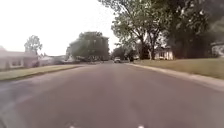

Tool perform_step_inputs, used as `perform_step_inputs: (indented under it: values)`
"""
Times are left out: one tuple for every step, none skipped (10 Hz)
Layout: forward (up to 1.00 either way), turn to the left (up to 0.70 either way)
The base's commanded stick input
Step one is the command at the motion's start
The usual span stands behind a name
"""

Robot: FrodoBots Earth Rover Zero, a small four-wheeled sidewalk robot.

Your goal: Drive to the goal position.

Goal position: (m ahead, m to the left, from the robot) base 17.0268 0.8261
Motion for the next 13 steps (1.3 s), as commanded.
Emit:
perform_step_inputs:
  values:
    - [1.00, 0.00]
    - [1.00, 0.00]
    - [1.00, 0.00]
    - [1.00, 0.00]
    - [1.00, 0.00]
    - [1.00, 0.00]
    - [1.00, 0.00]
    - [1.00, 0.00]
    - [1.00, 0.00]
    - [1.00, 0.00]
    - [1.00, 0.00]
    - [1.00, 0.00]
    - [1.00, 0.00]
